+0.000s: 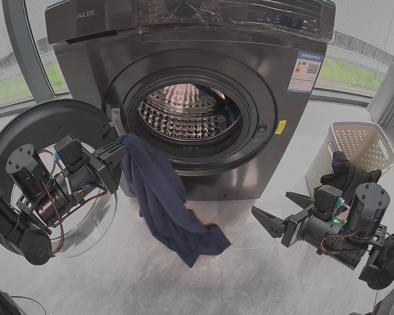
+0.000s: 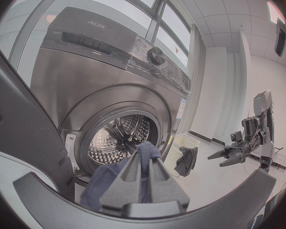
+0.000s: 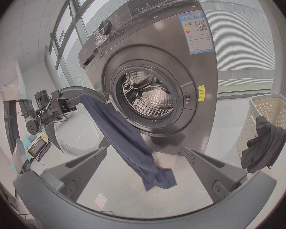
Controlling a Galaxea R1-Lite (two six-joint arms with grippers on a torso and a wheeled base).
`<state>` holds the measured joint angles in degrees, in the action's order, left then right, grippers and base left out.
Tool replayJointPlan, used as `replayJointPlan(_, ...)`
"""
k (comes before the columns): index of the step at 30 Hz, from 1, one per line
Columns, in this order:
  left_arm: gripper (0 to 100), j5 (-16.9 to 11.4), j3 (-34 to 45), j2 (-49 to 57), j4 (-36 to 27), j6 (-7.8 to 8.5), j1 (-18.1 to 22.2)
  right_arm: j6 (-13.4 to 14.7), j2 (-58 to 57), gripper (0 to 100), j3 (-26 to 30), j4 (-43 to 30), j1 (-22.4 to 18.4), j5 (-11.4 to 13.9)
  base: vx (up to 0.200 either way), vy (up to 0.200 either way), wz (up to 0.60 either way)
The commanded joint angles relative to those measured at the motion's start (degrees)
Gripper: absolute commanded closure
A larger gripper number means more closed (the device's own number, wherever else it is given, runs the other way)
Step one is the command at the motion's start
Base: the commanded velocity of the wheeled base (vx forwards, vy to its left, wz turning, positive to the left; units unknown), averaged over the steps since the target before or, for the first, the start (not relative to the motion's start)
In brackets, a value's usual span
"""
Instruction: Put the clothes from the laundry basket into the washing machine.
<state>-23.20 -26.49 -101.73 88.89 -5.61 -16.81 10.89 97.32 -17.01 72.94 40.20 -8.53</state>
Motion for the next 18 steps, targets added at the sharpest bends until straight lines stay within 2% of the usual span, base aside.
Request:
replayJointPlan(1,100,-0.09,-0.05,0.13,0.05,-0.02,-0.24,-0.16,1.82,0,-0.84,0.10,0.84,0.27,0.000,0.000,0.00)
replayJointPlan(7,100,-0.44,0.91,1.10,0.05,0.25,-2.09,0.01,5.51,0,-4.79,0.54,2.07,0.18,0.000,0.000,0.00)
replayJointPlan(18,100,-0.71,3.20,5.84,0.05,0.16,-10.08,0.10,12.37,0,-11.91,2.12,1.90,-0.34,0.000,0.000,0.00)
